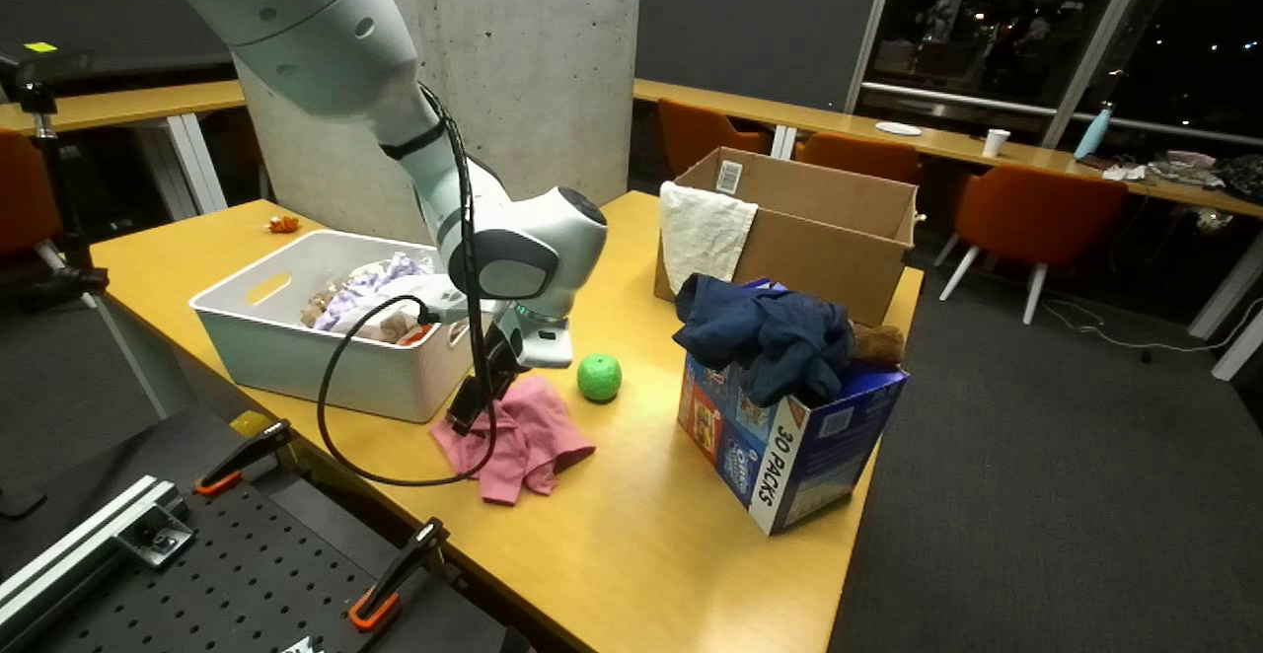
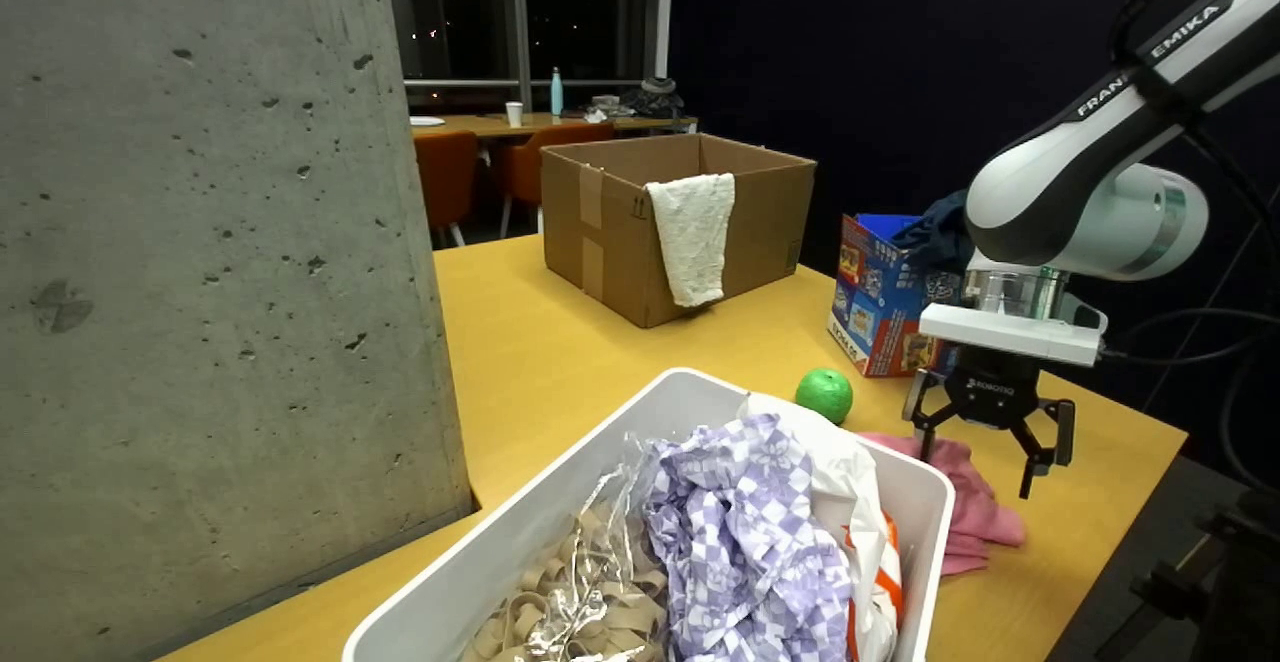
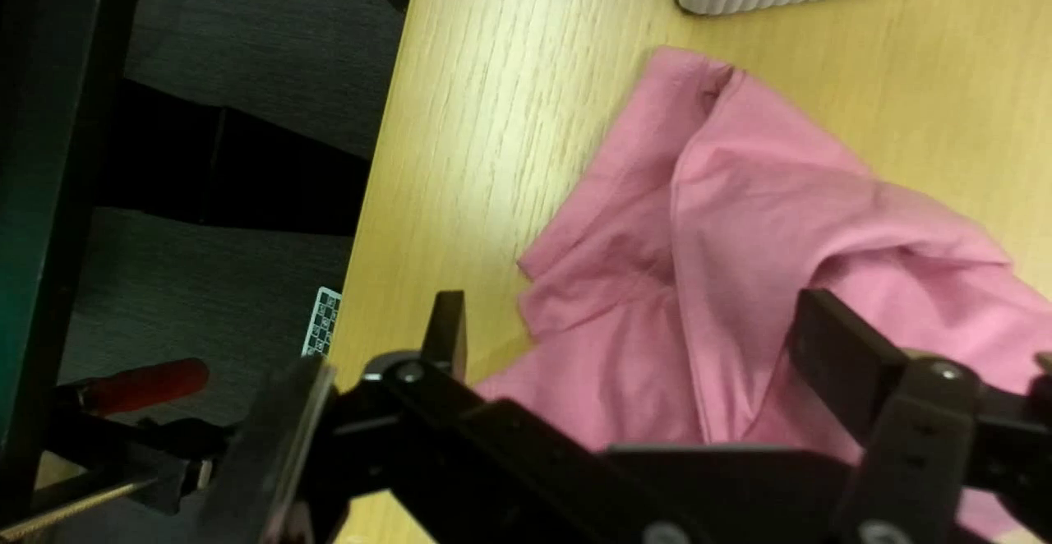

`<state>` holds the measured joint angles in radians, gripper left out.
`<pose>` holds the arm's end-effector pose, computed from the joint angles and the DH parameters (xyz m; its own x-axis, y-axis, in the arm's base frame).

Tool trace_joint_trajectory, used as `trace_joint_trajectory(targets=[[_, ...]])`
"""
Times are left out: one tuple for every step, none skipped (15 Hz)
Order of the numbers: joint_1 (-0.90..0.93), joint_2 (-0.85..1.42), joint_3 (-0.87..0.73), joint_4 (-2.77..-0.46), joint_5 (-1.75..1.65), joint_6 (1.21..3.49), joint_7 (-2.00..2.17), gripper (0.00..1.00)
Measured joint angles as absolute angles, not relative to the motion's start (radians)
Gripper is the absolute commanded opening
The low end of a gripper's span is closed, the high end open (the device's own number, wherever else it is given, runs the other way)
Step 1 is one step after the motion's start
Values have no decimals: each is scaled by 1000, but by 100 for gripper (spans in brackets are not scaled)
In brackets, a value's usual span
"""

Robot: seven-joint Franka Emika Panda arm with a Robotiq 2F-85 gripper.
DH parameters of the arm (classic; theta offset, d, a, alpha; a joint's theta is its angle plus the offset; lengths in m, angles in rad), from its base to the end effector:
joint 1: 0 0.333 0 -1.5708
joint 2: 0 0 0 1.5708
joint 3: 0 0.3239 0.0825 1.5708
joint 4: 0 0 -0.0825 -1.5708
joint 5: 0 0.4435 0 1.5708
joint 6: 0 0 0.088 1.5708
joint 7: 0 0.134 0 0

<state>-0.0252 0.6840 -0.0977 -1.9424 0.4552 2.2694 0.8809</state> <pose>0.5964 -0.0587 0.0334 0.1742 -0.9186 -0.3548 -0.9525 -0.2486 0.1759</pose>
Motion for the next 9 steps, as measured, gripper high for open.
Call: trace_joint_trajectory(targets=[[-26,695,-98,-1932,455,2269,881,100],[-26,706,-98,-1920,455,2269,881,100],[-26,719,-98,-1908,455,2269,880,100],[-26,731,-98,-1895,455,2269,880,100],[-26,743,-97,-1882,455,2269,880,100],[-26,754,-97,-1870,455,2269,880,100],[-26,764,-96,-1858,455,2268,880,100],[-26,772,-93,-1849,455,2268,880,75],[-24,778,-90,-1842,455,2268,880,72]])
